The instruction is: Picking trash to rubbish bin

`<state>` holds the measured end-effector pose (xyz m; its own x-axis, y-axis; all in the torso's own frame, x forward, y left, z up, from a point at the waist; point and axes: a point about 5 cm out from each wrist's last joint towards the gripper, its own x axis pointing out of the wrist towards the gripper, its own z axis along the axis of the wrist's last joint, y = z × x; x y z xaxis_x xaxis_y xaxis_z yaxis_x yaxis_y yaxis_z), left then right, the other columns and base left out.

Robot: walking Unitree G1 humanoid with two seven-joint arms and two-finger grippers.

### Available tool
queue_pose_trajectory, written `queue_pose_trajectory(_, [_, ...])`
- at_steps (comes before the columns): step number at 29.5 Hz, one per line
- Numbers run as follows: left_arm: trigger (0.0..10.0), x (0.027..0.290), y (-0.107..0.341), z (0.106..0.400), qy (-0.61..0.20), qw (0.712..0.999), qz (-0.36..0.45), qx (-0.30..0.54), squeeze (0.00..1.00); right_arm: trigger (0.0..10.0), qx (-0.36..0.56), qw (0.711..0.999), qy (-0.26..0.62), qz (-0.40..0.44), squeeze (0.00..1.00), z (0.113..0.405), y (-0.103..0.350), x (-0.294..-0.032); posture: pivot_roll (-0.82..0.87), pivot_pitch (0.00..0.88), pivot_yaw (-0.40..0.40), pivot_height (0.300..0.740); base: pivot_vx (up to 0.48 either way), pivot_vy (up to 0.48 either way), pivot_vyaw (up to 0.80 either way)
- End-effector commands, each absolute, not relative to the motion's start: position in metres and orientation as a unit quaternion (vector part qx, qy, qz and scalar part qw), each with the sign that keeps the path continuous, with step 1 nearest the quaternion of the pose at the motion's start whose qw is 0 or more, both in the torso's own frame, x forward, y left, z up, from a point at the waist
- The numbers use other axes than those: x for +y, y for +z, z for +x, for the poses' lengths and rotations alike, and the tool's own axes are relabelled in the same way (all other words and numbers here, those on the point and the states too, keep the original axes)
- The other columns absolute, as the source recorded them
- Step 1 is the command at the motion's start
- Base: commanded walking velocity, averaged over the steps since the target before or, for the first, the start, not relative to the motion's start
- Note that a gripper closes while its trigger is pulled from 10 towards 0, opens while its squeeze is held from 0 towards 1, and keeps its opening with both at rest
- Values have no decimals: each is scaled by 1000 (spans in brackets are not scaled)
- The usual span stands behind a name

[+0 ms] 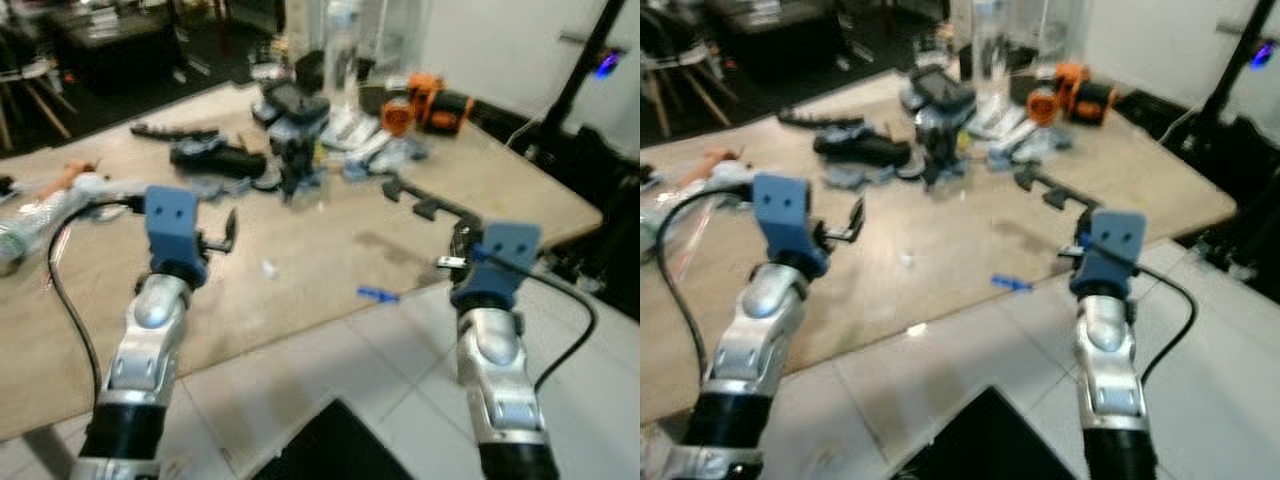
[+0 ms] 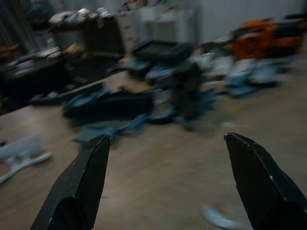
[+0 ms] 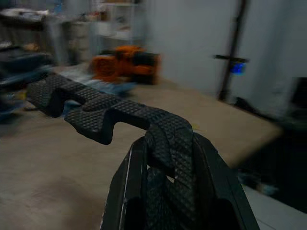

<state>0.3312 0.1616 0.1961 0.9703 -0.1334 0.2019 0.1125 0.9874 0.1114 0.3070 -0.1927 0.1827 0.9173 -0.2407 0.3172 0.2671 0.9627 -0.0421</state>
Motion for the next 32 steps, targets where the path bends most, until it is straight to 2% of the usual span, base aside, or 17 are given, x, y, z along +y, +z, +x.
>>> queue_pose_trajectory(1, [10000, 167, 192, 330, -56, 992, 54, -96, 0, 10000, -154, 980, -124, -36, 0, 306, 180, -188, -14, 102, 57, 740, -296, 0, 0])
queue_pose_trajectory(32, [10000, 158, 192, 328, -103, 987, 84, -93, 0, 10000, -150, 979, -135, -32, 0, 302, 175, -189, -6, 103, 71, 740, -10, 0, 0])
